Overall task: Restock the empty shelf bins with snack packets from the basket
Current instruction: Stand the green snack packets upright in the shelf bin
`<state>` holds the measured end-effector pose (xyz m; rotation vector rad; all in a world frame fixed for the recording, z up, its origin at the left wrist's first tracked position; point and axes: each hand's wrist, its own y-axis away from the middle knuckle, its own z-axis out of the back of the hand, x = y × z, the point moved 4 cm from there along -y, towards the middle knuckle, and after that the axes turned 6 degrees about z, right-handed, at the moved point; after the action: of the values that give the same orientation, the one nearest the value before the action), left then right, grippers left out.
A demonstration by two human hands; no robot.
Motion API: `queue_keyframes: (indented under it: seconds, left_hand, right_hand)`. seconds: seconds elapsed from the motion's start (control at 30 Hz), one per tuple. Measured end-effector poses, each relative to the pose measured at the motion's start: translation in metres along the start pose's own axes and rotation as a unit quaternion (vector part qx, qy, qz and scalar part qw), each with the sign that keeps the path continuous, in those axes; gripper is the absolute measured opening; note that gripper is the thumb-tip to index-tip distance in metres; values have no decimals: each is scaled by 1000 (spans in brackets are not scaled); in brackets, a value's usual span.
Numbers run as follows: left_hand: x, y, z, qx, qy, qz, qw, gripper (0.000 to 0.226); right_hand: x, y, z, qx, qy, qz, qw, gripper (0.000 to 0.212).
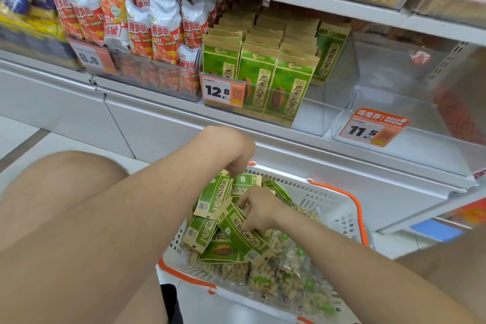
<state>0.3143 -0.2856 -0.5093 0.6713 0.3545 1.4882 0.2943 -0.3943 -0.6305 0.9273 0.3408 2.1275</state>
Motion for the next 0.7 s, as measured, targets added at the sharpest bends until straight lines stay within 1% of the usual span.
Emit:
queue_keyframes:
  seconds: [0.13,0.2,0.3,0.33,0.37,0.4,0.43,0.47,0.5,0.53,0.57,0.6,0.63,0.7]
  left_hand:
    - [-7,3,-1,7,16,-12,1000,55]
    - [-9,2,-4,21,13,-9,1000,61]
    - [-6,1,-4,40,25,14,999,67]
    - [-4,3,-2,37,37,23,998,61]
    - [-3,6,3,26,61,38,997,50]
    - [-1,9,8,10,99,61,993,40]
    - [0,11,13,-9,143,83,986,36]
    - [1,13,17,-22,188,95,977,40]
    - [0,15,20,-18,240,99,965,50]
    - [-1,14,21,-11,308,104,946,65]
    - [-2,13,21,-4,380,109,918,79]
    - [-4,12,21,4,444,101,890,84]
    - [-7,9,22,8,493,85,866,79]
    - [-12,9,28,-1,563,50,825,55]
  right_hand:
    - [-5,6,16,-21,24,-13,999,25]
    - [-6,10,27,-32,27,-21,999,21]
    - [-4,19,55,-89,-4,-32,995,24]
    - [-3,23,67,-115,-23,-42,992,24]
    - [-2,27,78,-142,-53,-56,987,21]
    - [-2,30,88,-167,-95,-73,979,20]
    - [-2,33,97,-189,-144,-88,967,21]
    - [-1,36,103,-204,-198,-97,954,23]
    - [2,39,109,-215,-245,-103,940,23]
    - [5,42,114,-225,-286,-106,925,23]
    - [10,46,119,-234,-319,-106,912,23]
    - [15,50,124,-242,-344,-98,902,23]
    - [21,53,129,-251,-359,-88,895,23]
    - [31,62,138,-263,-361,-59,893,22]
